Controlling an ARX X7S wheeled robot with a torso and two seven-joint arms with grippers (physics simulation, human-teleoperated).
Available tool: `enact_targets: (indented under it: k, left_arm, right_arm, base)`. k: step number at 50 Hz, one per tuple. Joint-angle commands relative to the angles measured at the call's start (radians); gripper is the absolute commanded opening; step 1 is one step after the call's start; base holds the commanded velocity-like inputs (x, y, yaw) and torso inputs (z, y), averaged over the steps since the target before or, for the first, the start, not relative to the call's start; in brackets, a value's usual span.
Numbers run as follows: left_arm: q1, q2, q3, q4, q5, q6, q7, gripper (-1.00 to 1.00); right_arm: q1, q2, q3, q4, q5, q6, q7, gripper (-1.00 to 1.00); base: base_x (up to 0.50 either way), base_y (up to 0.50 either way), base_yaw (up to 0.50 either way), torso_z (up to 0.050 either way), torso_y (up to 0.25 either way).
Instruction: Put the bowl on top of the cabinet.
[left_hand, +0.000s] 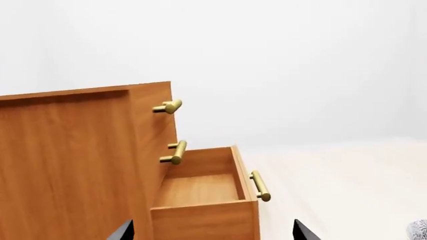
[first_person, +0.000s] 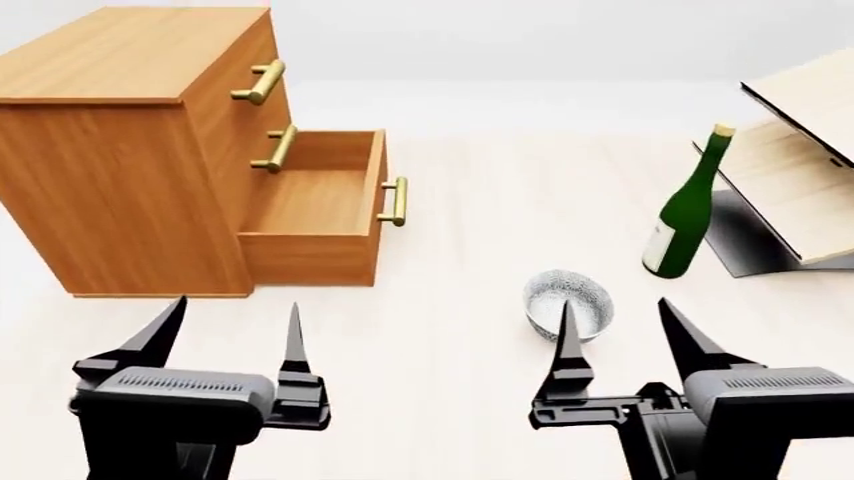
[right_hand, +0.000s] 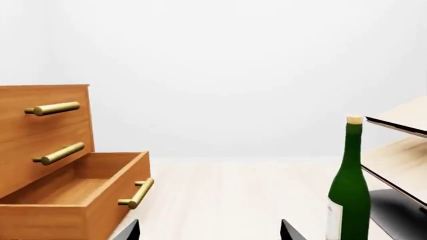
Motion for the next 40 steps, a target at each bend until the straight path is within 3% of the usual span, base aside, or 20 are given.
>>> enact_targets:
  k: [1, 6, 13, 15, 26, 29, 35, 40]
  left_arm:
    - [-0.005, -0.008, -0.048, 0.087, -0.04, -0.041, -0.012, 1.0]
    - [-0.009, -0.036, -0.081, 0.143, -0.097, -0.057, -0.046, 1.0]
    - [-0.067, -0.439, 0.084, 0.143, -0.423, 0.157, -0.51, 1.0]
    - [-0.002, -0.431, 0.111, 0.108, -0.336, 0.244, -0.482, 1.0]
    - [-0.012, -0.462, 0.077, 0.118, -0.373, 0.242, -0.501, 1.0]
    - [-0.072, -0.495, 0.043, 0.14, -0.445, 0.208, -0.539, 1.0]
    - [-0.216, -0.62, 0.099, 0.141, -0.565, 0.241, -0.664, 1.0]
    - [-0.264, -0.658, 0.096, 0.125, -0.595, 0.258, -0.677, 1.0]
  right_arm:
    - [0.0, 0.009, 0.004, -0.02, 0.006, 0.02, 0.015, 1.0]
    - [-0.003, 0.006, 0.021, -0.023, 0.036, 0.016, 0.016, 1.0]
    - [-0.008, 0.011, 0.017, -0.019, 0.04, 0.0, 0.025, 1.0]
    - [-0.009, 0.013, 0.016, -0.019, 0.042, -0.001, 0.028, 1.0]
    - [0.004, 0.028, -0.013, -0.008, 0.021, 0.002, 0.054, 1.0]
    - [0.013, 0.029, -0.016, -0.009, 0.021, 0.017, 0.065, 1.0]
    - [0.022, 0.039, -0.002, -0.016, 0.036, 0.031, 0.07, 1.0]
    - [0.028, 0.044, 0.01, -0.027, 0.047, 0.048, 0.081, 1.0]
  base:
    - [0.0, 0.0, 0.0, 0.0, 0.0]
    - [0.0, 0.0, 0.0, 0.0, 0.0]
    - [0.07, 0.5, 0.0, 0.0, 0.0]
    - [0.08, 0.5, 0.0, 0.0, 0.0]
    - [0.07, 0.41, 0.0, 0.0, 0.0]
    - [0.0, 0.0, 0.0, 0.0, 0.0]
    - [0.0, 0.0, 0.0, 0.0, 0.0]
    - [0.0, 0.0, 0.0, 0.0, 0.0]
